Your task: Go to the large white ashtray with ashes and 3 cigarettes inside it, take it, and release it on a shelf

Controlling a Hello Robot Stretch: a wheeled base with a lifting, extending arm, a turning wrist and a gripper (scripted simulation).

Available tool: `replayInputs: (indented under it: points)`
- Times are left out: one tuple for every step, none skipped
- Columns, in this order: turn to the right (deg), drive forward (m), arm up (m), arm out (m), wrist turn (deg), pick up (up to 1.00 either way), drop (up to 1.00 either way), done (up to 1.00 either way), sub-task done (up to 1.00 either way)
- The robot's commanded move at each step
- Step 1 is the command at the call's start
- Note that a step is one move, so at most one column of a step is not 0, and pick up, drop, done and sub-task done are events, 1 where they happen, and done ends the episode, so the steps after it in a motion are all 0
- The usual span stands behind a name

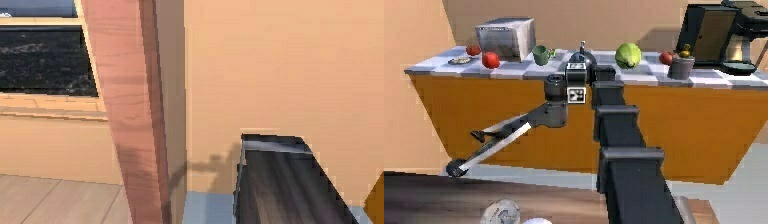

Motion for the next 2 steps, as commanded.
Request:
replayInputs:
  points:
    - [0.0, 0.0, 0.0, -0.08, 0.0, 0.0, 0.0, 0.0, 0.0]
    - [0.0, 0.0, 0.0, 0.0, 0.0, 0.0, 0.0, 1.0, 0.0]
